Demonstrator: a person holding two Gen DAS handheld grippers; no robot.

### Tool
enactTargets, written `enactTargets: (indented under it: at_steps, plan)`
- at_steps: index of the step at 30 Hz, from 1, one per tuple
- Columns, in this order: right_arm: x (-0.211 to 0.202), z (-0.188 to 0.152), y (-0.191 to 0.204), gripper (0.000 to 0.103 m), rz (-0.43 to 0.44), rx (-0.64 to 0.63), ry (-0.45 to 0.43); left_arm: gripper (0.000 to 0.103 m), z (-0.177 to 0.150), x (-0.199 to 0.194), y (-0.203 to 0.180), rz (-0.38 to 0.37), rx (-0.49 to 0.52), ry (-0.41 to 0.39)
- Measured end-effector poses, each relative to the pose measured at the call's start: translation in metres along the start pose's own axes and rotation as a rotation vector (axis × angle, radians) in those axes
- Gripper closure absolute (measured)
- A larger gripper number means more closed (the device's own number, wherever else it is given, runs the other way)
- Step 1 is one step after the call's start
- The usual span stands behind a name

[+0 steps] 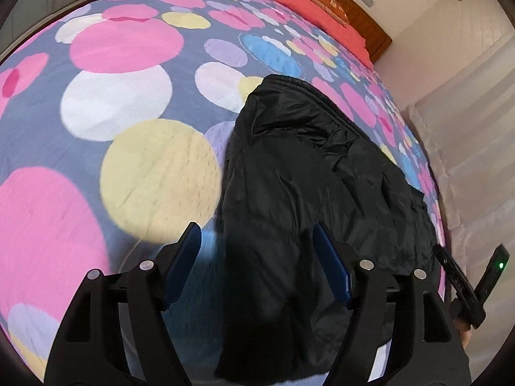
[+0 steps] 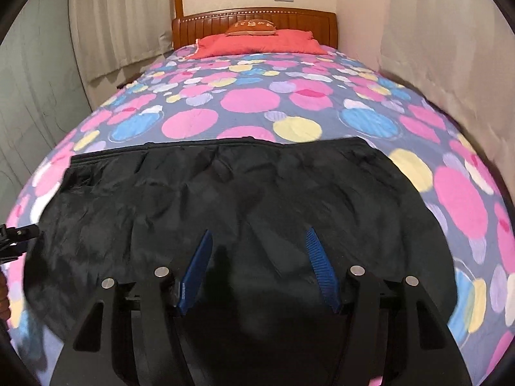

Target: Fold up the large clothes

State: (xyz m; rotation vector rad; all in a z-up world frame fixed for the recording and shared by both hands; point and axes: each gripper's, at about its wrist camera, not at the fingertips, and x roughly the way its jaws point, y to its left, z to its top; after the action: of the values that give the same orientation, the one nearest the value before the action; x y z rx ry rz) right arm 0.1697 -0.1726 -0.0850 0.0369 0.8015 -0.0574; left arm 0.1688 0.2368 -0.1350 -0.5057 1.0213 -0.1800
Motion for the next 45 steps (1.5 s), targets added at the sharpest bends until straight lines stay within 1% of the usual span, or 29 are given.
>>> enactTargets:
  at_steps: [2, 6, 10, 16, 18, 23, 27, 28, 30, 37, 40, 42, 45]
  plan:
    - [0.017, 0.001, 0.009, 0.043, -0.045, -0.030, 0.021, 0.031, 0.003, 0.007, 0.000, 0.001, 0.001, 0.014]
    - [0.048, -0.008, 0.017, 0.042, -0.065, -0.031, 0.093, 0.030, 0.008, 0.019, 0.001, -0.011, 0.003, 0.033]
    - [0.059, -0.020, 0.022, 0.042, -0.095, -0.058, 0.069, 0.027, 0.012, 0.028, 0.000, -0.027, 0.009, 0.049]
    - [0.059, -0.023, 0.020, 0.041, -0.086, -0.049, 0.058, 0.025, 0.015, 0.044, -0.003, -0.085, 0.002, 0.089]
    - [0.061, -0.022, 0.021, 0.041, -0.087, -0.049, 0.057, 0.021, 0.015, 0.051, -0.003, -0.100, 0.002, 0.109]
    - [0.062, -0.022, 0.022, 0.040, -0.087, -0.048, 0.056, 0.016, 0.017, 0.060, -0.007, -0.095, 0.041, 0.132]
    - [0.063, -0.021, 0.021, 0.040, -0.088, -0.049, 0.054, 0.016, 0.013, 0.062, -0.016, -0.062, 0.098, 0.125]
    - [0.063, -0.020, 0.020, 0.040, -0.089, -0.049, 0.054, 0.016, 0.012, 0.062, -0.018, -0.060, 0.109, 0.125]
    - [0.063, -0.020, 0.020, 0.040, -0.088, -0.048, 0.054, 0.021, 0.009, 0.061, -0.021, -0.066, 0.130, 0.126]
    - [0.063, -0.020, 0.021, 0.040, -0.092, -0.048, 0.056, 0.023, 0.006, 0.063, -0.024, -0.056, 0.164, 0.105]
    - [0.064, -0.019, 0.021, 0.040, -0.094, -0.049, 0.055, 0.028, 0.006, 0.062, -0.025, -0.062, 0.173, 0.103]
    - [0.064, -0.019, 0.021, 0.040, -0.094, -0.049, 0.054, 0.035, 0.006, 0.063, -0.028, -0.075, 0.170, 0.109]
    - [0.064, -0.019, 0.020, 0.040, -0.093, -0.052, 0.053, 0.037, 0.005, 0.065, -0.029, -0.080, 0.167, 0.107]
